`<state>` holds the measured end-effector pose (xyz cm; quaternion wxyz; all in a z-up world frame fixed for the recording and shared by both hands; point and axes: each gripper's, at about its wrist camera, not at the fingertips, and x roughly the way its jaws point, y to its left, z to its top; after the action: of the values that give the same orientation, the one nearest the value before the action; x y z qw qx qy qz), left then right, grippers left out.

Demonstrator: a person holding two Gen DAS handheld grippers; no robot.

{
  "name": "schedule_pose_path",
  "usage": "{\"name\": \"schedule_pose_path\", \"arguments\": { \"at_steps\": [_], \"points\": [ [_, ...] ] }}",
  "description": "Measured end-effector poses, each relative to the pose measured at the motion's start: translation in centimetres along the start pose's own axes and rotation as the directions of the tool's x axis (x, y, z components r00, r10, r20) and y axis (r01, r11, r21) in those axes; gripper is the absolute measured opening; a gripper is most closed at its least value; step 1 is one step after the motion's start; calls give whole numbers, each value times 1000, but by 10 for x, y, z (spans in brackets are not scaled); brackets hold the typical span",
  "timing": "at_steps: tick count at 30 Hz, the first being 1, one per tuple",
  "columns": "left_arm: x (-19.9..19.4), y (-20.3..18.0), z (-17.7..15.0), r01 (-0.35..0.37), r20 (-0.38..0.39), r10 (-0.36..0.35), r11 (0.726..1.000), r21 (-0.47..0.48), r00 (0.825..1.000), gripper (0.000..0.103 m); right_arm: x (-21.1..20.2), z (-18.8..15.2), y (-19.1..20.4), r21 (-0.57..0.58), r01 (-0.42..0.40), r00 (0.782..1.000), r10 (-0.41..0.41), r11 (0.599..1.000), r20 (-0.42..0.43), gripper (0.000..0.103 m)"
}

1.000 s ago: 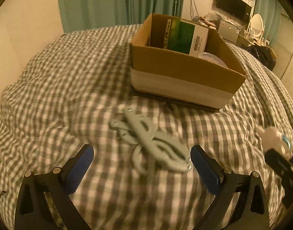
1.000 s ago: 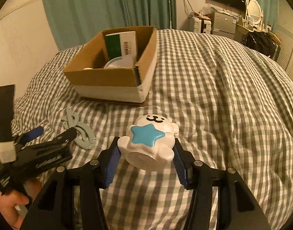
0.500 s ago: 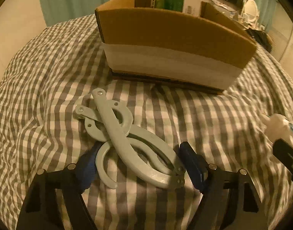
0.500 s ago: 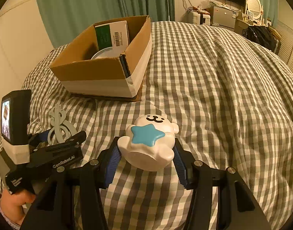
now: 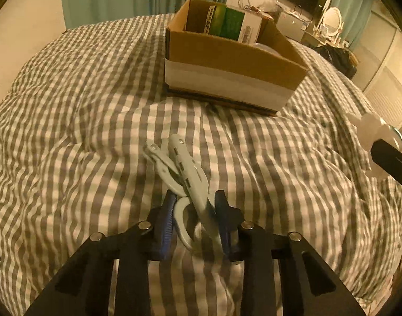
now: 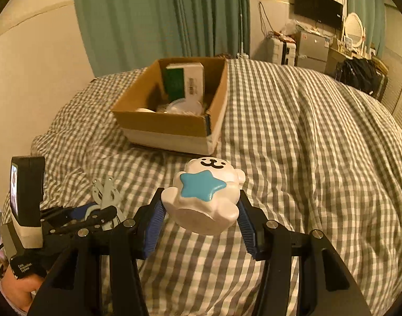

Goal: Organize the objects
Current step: 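Grasp the white star-faced toy with the right tool while the left tool grasps the grey clip, then carry the toy and clip over the box and release both inside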

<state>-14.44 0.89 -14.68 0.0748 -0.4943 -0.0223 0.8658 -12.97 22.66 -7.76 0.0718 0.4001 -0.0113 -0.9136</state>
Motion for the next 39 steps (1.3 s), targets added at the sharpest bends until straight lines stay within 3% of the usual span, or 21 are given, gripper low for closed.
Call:
{"name": "schedule_pose_path", "arguments": {
  "at_steps": [6,20,24,30,35,39],
  "points": [
    [-35,-9,-4,-9,52,7,1000,27,999,14,-28,-1,7,-11,-2,999,2,1000,33,52],
    [-96,-16,17,-36,171,31,999,27,985,13,-65,3,11,-19,-36,995,37,999,95,52],
    [-110,-21,43,-41,220,29,998,52,975,13,-66,23,8,-16,-84,989,85,996,122,52],
    [-113,-27,98,-26,268,6,997,69,963,13,-55,78,4,-29,-116,977,120,993,177,52],
    [-94,-30,151,-8,294,-14,997,74,956,13,-22,125,-2,-40,-113,975,119,993,189,52],
    [-62,-34,191,-19,288,-10,995,97,958,13,27,154,-9,-32,-121,979,124,992,163,51]
  ]
}}
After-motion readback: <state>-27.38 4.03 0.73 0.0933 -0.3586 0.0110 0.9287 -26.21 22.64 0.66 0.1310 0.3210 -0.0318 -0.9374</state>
